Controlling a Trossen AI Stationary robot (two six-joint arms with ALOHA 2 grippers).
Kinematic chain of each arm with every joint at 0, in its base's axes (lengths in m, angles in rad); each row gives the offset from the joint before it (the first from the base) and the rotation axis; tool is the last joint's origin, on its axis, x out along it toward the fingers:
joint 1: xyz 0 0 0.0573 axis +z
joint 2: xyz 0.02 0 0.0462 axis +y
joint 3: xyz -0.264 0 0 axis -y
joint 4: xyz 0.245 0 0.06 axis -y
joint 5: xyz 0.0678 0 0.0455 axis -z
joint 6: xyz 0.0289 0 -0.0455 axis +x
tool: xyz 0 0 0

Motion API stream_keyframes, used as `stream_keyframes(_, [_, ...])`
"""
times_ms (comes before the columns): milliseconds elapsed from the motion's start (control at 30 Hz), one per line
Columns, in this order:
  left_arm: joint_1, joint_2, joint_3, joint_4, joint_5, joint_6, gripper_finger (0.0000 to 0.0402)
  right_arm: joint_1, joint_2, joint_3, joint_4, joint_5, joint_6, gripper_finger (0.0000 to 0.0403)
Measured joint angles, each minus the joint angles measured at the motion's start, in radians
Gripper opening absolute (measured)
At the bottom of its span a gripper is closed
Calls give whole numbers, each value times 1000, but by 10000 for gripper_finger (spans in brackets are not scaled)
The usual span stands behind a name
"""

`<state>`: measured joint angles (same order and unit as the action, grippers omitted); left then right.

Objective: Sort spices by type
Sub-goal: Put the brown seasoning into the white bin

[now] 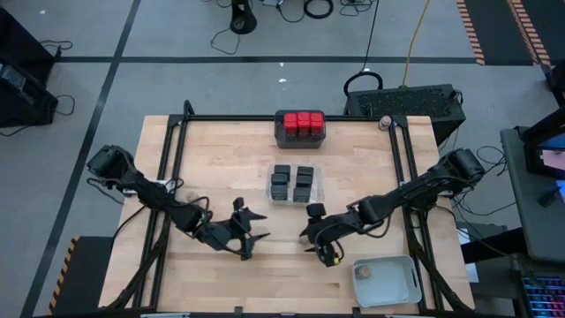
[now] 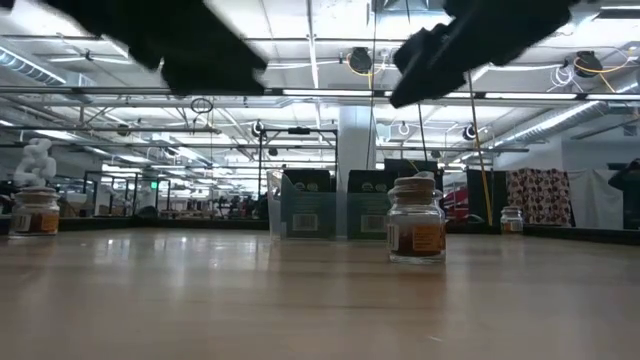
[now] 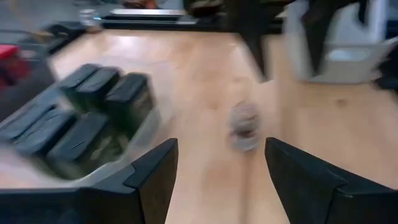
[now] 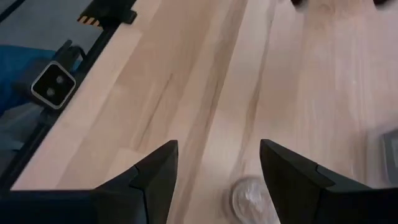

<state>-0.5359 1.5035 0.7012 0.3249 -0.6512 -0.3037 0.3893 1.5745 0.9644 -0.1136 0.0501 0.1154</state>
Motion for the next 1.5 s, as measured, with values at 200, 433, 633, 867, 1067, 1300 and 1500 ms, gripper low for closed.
stream_keyframes(200, [6, 2, -56, 30, -36, 21, 247, -1, 58, 92, -68, -4, 20, 210])
stream_keyframes(433, [19, 2, -56, 40, -17, 23, 247, -1, 71, 113, -107, -2, 80, 210])
stream_keyframes(633, [20, 2, -55, 51, -12, 25, 247, -1, 71, 113, -125, -1, 82, 210])
stream_keyframes(867, [20, 2, -55, 65, -8, 24, 247, 0, 71, 106, -137, 0, 67, 210])
stream_keyframes(1067, [20, 2, -55, 64, -7, 23, 247, -4, 73, 20, -52, 16, 38, 210])
stream_keyframes(1300, [20, 2, -55, 63, -7, 23, 247, -28, 73, -30, 29, 98, 22, 210])
stream_keyframes(1500, [20, 2, -55, 61, -7, 23, 247, -43, 97, -30, 30, 45, 30, 210])
